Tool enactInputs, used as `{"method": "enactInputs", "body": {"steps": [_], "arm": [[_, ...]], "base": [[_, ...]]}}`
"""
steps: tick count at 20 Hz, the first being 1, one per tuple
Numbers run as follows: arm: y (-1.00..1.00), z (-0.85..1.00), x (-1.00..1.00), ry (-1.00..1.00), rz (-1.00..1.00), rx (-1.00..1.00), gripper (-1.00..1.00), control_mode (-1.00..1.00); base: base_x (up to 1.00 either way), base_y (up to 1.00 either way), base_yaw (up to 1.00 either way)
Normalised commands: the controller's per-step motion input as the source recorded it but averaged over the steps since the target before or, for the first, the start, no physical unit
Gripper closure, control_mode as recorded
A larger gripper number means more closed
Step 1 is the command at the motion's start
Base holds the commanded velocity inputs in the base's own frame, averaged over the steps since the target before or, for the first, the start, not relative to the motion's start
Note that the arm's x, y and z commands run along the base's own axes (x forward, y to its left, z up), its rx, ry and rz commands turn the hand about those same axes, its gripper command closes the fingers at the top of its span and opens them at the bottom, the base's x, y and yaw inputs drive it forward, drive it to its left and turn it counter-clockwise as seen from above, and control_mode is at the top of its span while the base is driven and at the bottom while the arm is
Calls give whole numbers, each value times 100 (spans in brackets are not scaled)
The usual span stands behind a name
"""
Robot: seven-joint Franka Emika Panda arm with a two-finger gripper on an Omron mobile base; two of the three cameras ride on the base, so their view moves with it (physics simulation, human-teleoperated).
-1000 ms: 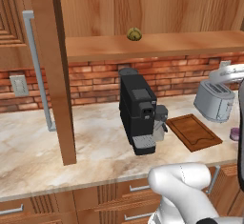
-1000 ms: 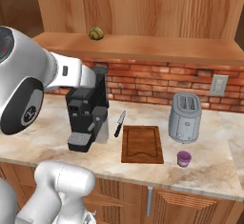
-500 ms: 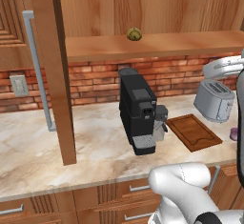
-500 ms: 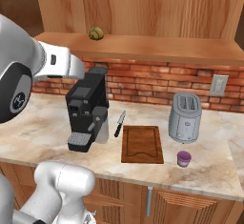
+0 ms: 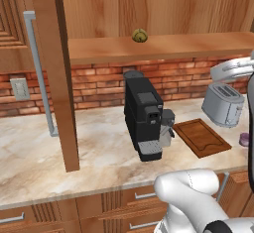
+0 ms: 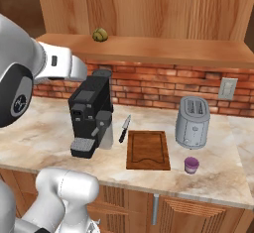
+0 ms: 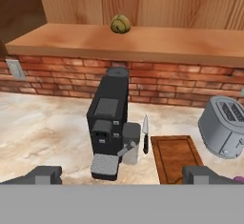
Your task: Pick the bread, place it on the cutting board, pick the jam, place it on the counter, and close the cabinet.
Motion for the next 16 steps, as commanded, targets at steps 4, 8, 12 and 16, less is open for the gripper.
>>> {"method": "enactInputs", "body": {"steps": [4,8,12,16], "arm": [[0,7,7,0,0,0,-100,-100],[5,11,19,0,0,0,-100,-100],[11,3,26,0,0,0,-100,-100],[7,0,26,0,0,0,-100,-100]], "base": [[0,0,0],[0,0,0],[0,0,0],[0,0,0]]}}
